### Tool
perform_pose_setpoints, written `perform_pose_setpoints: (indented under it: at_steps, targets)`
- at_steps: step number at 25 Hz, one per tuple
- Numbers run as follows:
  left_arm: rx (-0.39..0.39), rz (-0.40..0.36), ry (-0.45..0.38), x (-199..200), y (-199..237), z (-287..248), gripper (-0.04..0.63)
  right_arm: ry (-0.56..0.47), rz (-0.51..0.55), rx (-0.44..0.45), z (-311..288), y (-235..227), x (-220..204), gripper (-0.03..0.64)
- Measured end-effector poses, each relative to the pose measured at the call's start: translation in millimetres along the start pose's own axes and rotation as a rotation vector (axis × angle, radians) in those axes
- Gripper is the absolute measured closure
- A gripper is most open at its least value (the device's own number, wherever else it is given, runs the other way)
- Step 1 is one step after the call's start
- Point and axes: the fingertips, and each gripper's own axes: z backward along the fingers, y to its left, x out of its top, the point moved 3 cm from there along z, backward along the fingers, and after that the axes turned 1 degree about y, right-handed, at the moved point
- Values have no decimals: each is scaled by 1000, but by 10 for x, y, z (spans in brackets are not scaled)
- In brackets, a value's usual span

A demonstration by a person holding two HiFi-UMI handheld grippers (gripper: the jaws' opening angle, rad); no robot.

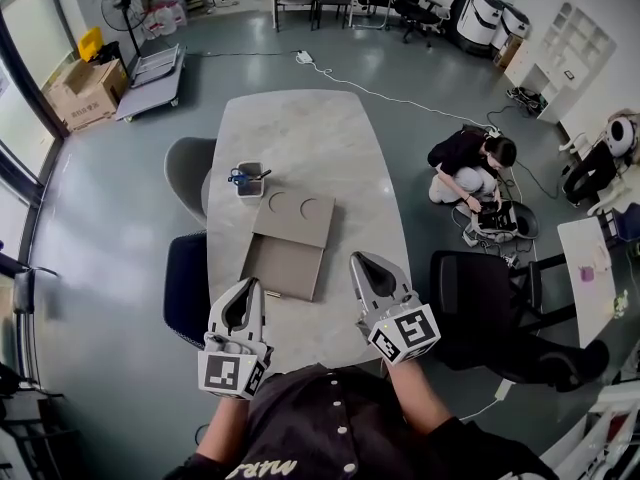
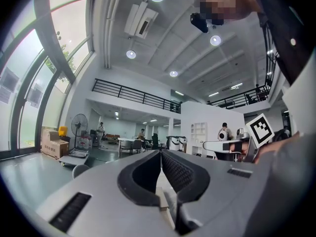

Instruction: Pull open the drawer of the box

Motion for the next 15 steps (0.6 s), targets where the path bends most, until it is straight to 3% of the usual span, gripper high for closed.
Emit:
perform_pose_setpoints:
  at_steps: [15]
  targets:
    - [-8, -1, 0, 21, 25, 9, 577, 8, 9, -31, -34, -2, -8, 620]
